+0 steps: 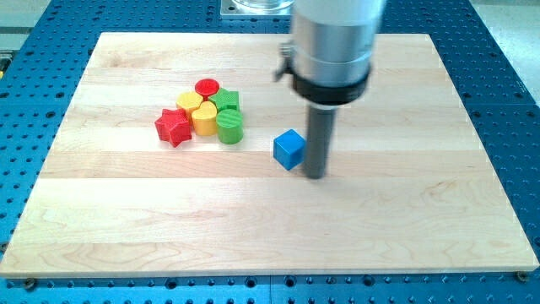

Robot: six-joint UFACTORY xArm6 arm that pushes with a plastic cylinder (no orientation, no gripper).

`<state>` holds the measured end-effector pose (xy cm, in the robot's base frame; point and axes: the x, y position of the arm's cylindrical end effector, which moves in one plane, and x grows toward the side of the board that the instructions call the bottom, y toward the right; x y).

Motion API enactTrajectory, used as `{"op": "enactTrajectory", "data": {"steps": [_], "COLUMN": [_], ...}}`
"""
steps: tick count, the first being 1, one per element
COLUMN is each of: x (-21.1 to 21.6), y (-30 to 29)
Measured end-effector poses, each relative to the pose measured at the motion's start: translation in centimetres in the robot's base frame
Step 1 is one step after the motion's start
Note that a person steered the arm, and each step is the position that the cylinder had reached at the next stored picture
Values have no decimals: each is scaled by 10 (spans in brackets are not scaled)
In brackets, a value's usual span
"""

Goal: Push the cube below the green circle

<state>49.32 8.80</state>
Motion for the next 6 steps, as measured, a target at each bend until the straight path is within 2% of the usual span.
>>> {"op": "enactTrajectory", "data": {"steps": [1,3,4,5,6], "x": [-19,-12,-8,4,23], "y": [-22,-136,-172,-170,-128]}}
